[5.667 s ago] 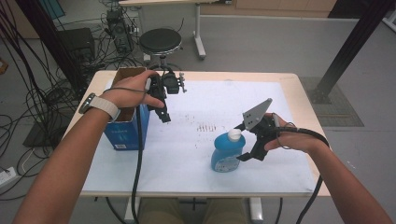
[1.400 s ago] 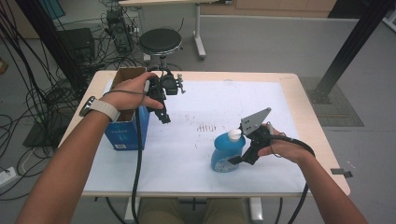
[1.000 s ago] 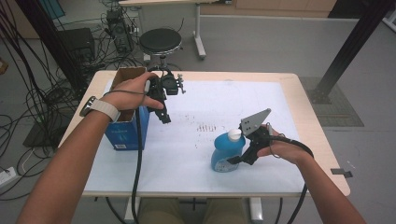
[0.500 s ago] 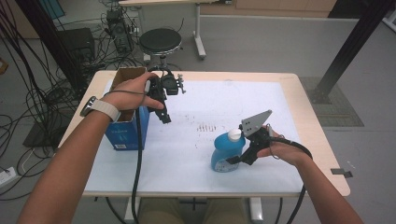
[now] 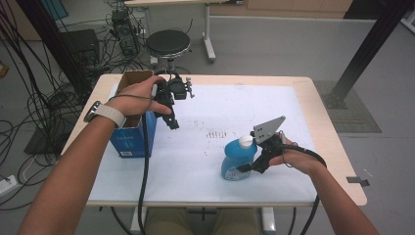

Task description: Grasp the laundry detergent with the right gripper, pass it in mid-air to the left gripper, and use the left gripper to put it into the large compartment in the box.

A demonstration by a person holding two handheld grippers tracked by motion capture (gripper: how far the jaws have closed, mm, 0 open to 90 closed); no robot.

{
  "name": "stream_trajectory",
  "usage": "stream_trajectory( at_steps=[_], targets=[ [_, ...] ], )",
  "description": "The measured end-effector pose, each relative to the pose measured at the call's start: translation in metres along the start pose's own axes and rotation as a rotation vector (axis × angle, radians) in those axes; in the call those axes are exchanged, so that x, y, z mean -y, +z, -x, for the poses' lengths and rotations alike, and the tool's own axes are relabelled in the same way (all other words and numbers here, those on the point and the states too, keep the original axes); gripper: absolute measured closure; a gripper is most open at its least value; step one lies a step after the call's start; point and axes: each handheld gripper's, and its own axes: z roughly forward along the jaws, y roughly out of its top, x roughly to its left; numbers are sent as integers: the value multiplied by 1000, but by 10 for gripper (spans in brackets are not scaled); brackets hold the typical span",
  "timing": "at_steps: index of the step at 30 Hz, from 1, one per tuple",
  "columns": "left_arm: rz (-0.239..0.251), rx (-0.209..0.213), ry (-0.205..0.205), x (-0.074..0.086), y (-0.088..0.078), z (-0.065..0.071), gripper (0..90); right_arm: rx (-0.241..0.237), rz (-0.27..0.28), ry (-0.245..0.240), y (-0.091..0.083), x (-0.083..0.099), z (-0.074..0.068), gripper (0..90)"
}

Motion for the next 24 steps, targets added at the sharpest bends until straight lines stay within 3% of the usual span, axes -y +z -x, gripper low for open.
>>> stream_trajectory(
  at_steps=[24],
  targets=[
    [0, 0, 3, -1, 1, 0, 117, -5, 24, -7, 2, 4, 0, 238]
  ],
)
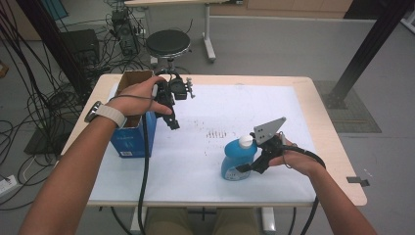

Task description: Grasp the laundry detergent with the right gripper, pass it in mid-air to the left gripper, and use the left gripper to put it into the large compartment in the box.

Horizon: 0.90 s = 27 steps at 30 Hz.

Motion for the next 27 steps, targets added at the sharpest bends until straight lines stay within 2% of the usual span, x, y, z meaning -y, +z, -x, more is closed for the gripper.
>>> stream_trajectory(
  at_steps=[27],
  targets=[
    [8, 1, -9, 1, 1, 0, 117, -1, 14, -7, 3, 2, -1, 267]
  ],
)
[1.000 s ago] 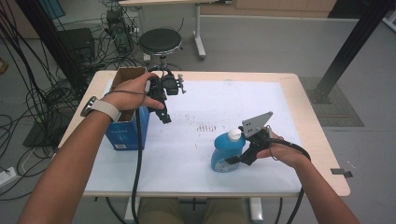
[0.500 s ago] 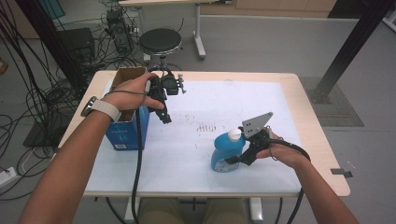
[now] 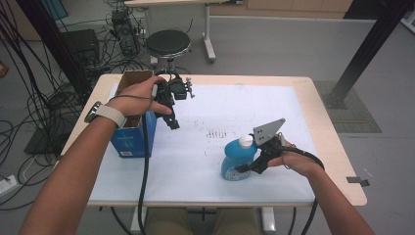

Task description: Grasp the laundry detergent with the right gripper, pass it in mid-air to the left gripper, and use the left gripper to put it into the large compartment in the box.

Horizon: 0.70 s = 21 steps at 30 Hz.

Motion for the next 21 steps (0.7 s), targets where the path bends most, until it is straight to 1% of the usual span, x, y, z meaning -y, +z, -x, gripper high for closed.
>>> stream_trajectory(
  at_steps=[11, 12, 21],
  targets=[
    [-3, 0, 3, 0, 0, -1, 117, 0, 9, -1, 1, 2, 0, 277],
    [1, 1, -2, 0, 0, -1, 117, -1, 10, 0, 1, 2, 0, 279],
    [3, 0, -3, 0, 0, -1, 117, 0, 18, -2, 2, 2, 0, 285]
  ],
)
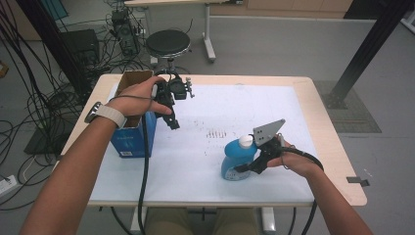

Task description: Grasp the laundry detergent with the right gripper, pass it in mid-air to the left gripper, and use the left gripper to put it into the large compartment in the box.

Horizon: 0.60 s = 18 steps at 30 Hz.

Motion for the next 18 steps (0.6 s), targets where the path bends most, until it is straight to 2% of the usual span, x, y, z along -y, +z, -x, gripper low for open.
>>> stream_trajectory(
  at_steps=[18],
  targets=[
    [-5, 1, 2, 0, 0, 0, 117, 1, 15, -6, 1, 2, 0, 325]
  ],
)
